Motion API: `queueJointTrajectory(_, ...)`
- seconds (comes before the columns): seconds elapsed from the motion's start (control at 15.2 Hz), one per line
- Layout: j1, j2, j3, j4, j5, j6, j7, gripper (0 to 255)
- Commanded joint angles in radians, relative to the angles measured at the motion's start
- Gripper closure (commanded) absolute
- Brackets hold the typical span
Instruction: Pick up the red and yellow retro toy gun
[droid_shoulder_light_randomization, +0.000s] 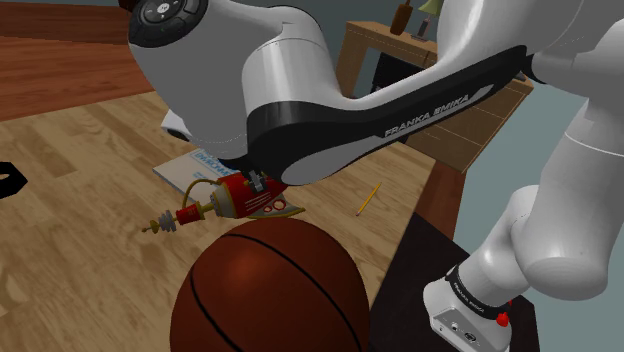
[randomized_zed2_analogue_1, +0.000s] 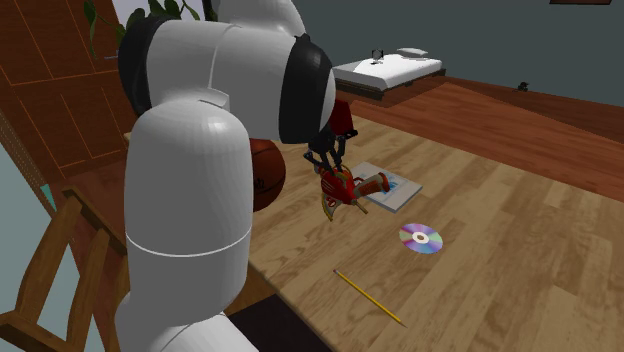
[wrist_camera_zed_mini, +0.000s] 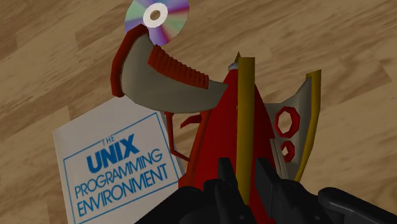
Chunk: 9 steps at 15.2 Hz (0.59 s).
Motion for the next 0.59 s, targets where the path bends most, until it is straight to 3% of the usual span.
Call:
queueJointTrajectory(0.0, 0.0, 0.0, 0.0, -0.001, 0.0, 0.001, 0.001, 255)
queueJointTrajectory(0.53, -0.001, -0.009, 0.002, 0.014, 0.007, -0.017, -0.013, 255)
